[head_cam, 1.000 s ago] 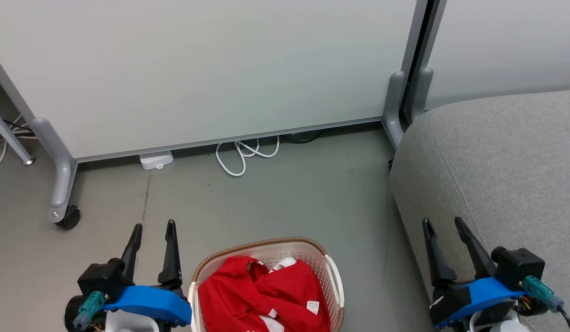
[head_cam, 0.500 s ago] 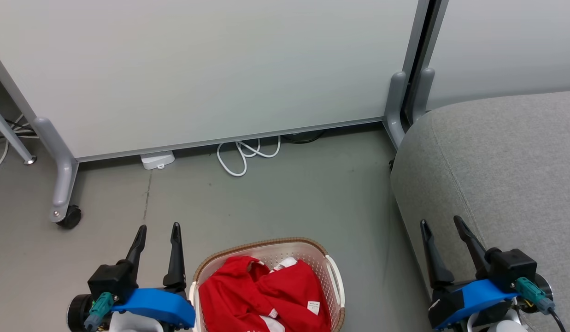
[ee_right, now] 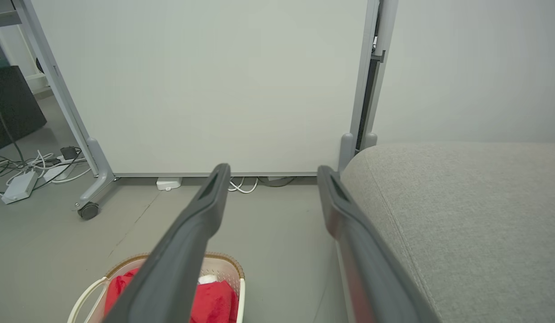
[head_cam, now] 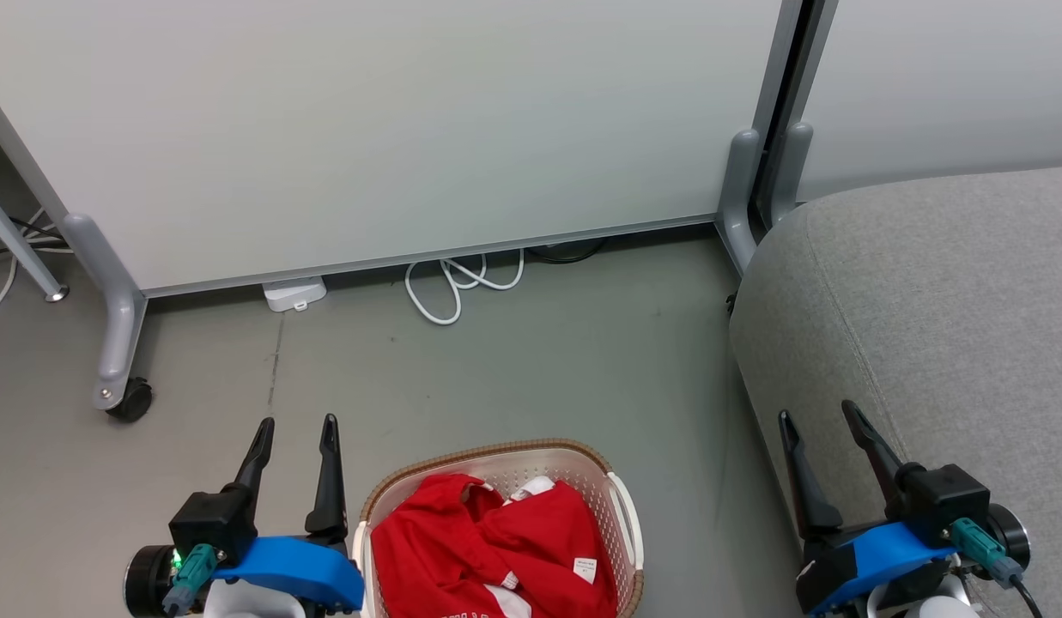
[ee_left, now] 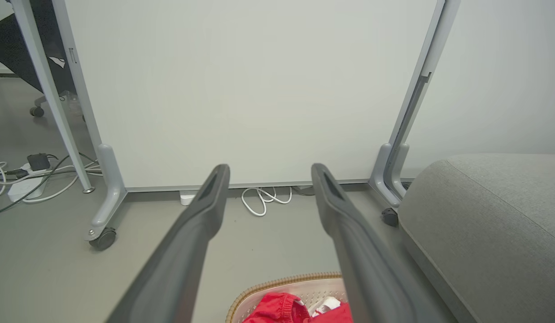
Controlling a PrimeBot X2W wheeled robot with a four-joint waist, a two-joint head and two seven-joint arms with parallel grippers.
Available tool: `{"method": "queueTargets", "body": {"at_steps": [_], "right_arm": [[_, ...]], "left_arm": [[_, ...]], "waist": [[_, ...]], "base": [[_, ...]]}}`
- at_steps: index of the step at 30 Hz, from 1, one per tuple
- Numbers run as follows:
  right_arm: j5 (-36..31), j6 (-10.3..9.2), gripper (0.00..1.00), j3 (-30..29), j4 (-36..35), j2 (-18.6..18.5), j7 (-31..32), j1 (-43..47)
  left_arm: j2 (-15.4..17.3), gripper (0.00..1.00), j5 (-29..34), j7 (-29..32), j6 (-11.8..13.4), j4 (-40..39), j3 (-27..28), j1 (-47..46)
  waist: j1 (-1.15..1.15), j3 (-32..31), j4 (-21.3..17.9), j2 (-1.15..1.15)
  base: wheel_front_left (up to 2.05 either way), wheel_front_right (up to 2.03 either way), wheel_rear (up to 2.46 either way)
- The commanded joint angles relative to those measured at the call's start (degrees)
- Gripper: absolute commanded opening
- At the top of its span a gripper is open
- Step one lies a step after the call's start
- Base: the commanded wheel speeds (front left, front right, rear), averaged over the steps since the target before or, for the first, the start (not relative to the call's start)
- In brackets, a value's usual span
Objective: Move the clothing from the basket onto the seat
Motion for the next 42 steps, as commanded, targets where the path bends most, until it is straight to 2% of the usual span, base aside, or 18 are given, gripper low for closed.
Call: {"method": "queueTargets", "body": {"at_steps": [1,14,20,29,42], "right_arm": [[-0.1,0.02,1.00,0.0,0.0,-0.3,-0.2,-0.2],[0.3,0.02,1.00,0.4,0.2,-0.3,-0.3,-0.5],[0.4,0.02,1.00,1.8,0.0,-0.3,-0.4,-1.7],[1.3,0.02,1.00,4.7,0.4,-0.3,-1.1,-4.7],[4.3,0.02,1.00,9.9,2.1,-0.2,-3.0,-12.0]], "left_arm": [[-0.1,1.00,0.0,-0.3,-0.2,0.2,0.2,-0.7],[-0.2,1.00,0.5,-0.3,-0.4,0.6,0.2,-0.8],[0.1,1.00,0.7,-0.2,-0.4,2.0,-0.3,-1.3],[1.7,1.00,1.1,0.7,-0.6,7.1,-2.0,-4.3],[6.4,1.00,3.9,5.5,-0.9,17.8,-7.0,-12.8]], "waist": [[0.00,0.0,0.0,0.00],[0.00,0.3,-0.4,0.00],[0.00,2.2,-2.1,0.00],[0.00,8.4,-6.8,0.00],[0.00,20.1,-13.9,0.00]], "base": [[0.00,0.00,0.00],[0.00,0.00,0.00],[0.00,0.00,0.00],[0.00,0.00,0.00],[0.00,0.00,0.00]]}}
